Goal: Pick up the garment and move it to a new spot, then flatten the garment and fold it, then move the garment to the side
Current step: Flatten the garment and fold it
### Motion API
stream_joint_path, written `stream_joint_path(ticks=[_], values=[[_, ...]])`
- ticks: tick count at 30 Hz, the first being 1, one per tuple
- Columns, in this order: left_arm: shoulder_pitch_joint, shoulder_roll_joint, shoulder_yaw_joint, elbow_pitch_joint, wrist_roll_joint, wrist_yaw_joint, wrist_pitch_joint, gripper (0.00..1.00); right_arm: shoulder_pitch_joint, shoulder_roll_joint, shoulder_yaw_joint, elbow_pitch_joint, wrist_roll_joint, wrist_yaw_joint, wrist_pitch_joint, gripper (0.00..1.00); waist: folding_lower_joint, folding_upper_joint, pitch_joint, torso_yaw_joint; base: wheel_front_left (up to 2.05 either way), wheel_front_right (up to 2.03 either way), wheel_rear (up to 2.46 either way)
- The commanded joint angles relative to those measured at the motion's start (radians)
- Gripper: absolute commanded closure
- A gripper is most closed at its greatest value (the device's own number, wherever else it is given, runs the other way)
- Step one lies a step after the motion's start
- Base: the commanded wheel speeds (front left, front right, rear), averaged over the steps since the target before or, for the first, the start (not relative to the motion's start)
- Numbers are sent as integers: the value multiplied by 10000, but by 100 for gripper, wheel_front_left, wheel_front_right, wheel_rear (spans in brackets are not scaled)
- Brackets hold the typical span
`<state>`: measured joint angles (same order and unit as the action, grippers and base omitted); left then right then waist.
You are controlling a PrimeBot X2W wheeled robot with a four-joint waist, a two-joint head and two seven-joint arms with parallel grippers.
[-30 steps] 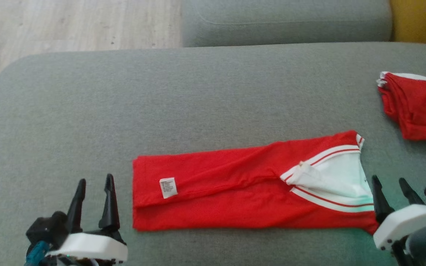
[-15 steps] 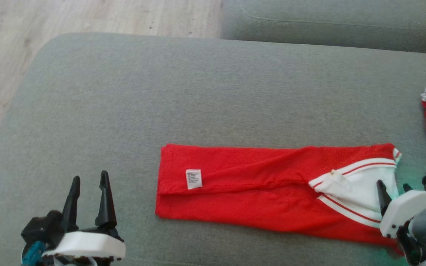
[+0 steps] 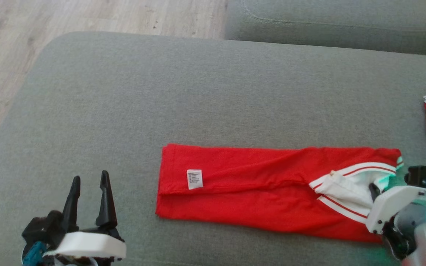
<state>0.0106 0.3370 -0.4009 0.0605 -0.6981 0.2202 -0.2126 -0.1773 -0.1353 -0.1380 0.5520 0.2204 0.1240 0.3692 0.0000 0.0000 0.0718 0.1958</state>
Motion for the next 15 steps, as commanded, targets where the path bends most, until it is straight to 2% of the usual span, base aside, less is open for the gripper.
stream_joint_path(ticks=[1,7,12,15], values=[[-227,217,326,-340,94,65,-61,0,-257,-85,321,-91,48,67,-45,100,0,0,-20,-116,0,0,0],[-229,229,306,-432,122,98,-78,0,-597,-401,418,-373,231,67,-465,100,0,0,-160,-662,0,0,0],[-210,153,229,-437,124,116,-94,0,-336,-1056,169,-1198,375,67,-374,100,0,0,-263,-1067,0,0,0],[-193,102,183,-411,119,124,-106,0,-48,-1213,41,-1864,526,67,-131,100,0,0,-307,-1247,0,0,0]])
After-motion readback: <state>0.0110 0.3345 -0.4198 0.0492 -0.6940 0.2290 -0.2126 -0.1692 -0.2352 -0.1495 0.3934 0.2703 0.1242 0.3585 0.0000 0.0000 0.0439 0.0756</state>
